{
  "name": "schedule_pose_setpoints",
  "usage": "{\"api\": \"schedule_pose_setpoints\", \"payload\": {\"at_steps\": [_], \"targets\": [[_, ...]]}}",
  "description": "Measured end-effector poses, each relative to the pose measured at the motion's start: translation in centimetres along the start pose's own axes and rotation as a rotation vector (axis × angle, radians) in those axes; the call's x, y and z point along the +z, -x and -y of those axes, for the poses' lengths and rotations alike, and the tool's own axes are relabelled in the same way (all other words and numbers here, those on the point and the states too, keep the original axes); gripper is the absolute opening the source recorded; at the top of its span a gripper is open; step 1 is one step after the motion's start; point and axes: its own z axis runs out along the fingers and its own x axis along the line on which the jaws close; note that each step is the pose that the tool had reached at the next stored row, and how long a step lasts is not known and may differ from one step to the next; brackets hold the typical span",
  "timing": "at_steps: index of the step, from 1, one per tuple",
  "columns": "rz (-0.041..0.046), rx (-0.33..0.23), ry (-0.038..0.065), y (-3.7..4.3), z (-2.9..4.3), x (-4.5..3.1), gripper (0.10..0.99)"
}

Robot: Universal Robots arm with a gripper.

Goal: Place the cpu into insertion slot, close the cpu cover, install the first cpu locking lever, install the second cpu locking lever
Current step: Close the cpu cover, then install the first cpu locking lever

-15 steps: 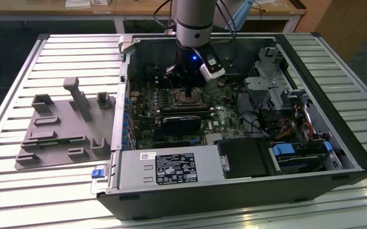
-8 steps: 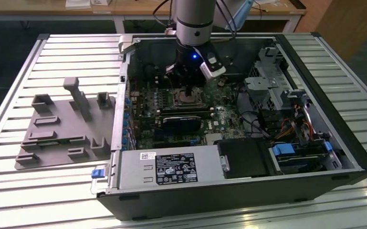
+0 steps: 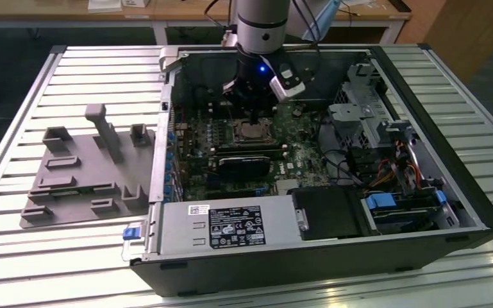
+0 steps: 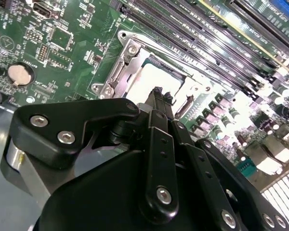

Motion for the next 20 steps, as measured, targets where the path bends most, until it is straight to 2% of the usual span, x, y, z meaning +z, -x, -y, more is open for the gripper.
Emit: {"api": "schedule_pose_setpoints", "payload": {"at_steps": [8, 20], "targets": [[0.0026, 0.0, 0.0, 0.01, -0.01, -1.72, 0.102], [0.0027, 0.0, 0.0, 0.02, -0.01, -1.92, 0.102]]}}
